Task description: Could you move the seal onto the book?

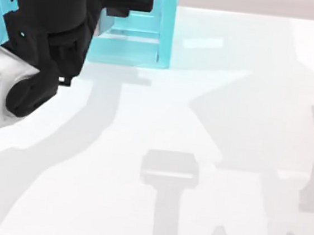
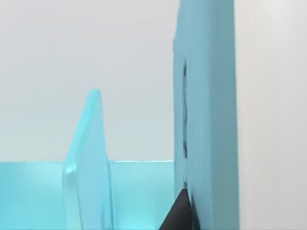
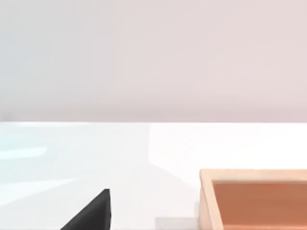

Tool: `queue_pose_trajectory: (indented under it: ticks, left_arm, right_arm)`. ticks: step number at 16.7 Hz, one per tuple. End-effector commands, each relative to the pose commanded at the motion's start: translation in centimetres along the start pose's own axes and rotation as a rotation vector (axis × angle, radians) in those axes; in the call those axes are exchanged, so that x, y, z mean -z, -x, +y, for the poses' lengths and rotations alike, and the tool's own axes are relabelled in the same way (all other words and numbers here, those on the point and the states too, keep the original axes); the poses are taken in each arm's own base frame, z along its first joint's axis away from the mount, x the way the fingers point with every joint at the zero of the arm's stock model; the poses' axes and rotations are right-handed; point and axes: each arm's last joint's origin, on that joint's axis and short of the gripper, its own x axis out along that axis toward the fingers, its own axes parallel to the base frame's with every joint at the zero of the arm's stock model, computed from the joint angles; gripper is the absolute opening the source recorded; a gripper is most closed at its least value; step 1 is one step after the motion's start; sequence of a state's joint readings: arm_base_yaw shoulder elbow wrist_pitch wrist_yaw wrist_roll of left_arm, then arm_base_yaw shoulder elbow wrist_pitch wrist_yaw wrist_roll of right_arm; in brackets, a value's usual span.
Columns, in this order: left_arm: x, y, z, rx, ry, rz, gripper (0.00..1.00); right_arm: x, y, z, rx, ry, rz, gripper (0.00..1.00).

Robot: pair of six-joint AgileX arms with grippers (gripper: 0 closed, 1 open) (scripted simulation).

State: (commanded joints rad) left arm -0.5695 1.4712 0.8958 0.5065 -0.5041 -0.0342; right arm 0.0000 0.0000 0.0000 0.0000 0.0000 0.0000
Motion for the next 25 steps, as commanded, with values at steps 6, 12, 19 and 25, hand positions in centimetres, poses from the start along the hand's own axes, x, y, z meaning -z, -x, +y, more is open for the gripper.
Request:
queue_pose_trajectory:
  ticks: [6,12,19,25]
  left_arm:
    - [-0.5,4.3,0.7,0.002,-0.019,0.033,0.0]
    - [-0.4,4.0,0.3,-0.003,0.001,0.044,0.0]
    - [1.7,2.8,-6.1,-0.053,0.315,0.141,0.0]
    - [6.6,3.7,-14.1,-0.185,0.776,0.194,0.0]
  right_arm:
    - [0.0,0.0,0.0,0.0,0.0,0.0,1.0]
    - [0.0,0.0,0.0,0.0,0.0,0.0,1.0]
    - [0.0,0.0,0.0,0.0,0.0,0.0,1.0]
    - [0.0,0.0,0.0,0.0,0.0,0.0,1.0]
